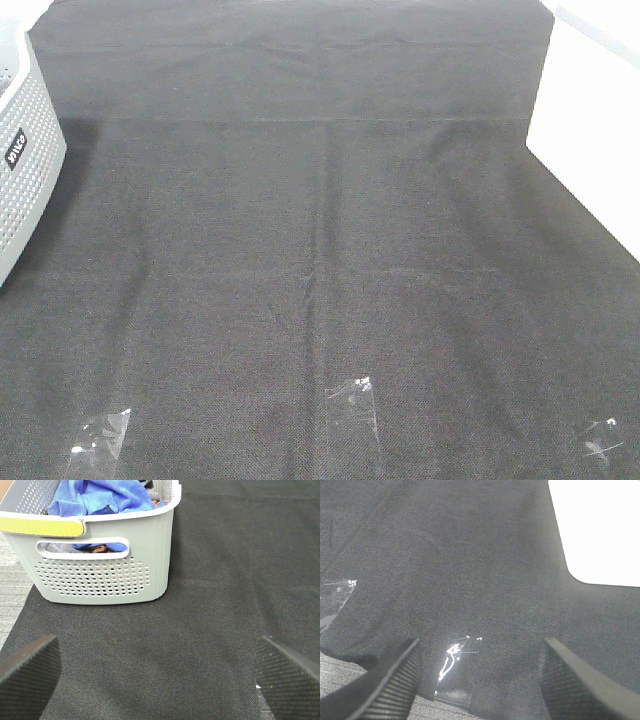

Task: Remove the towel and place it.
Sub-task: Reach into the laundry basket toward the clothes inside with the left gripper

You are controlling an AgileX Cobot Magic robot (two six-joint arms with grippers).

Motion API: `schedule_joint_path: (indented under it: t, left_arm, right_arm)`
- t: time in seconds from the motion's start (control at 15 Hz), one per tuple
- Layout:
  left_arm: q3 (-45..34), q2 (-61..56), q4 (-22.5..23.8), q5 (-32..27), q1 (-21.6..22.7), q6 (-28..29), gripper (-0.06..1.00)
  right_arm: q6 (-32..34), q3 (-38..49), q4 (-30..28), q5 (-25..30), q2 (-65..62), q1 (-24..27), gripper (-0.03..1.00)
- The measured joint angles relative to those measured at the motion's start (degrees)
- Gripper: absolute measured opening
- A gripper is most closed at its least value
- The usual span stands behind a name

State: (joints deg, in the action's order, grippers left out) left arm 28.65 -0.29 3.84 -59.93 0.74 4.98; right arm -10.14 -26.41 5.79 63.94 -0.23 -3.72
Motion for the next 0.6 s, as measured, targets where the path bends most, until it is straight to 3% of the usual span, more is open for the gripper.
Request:
schedule_joint_path:
  t: [0.6]
  left_arm:
    - [0.0,0.0,0.0,0.0,0.0,0.0,0.99]
  right_arm:
    - [0.0,0.0,0.0,0.0,0.0,0.0,0.65]
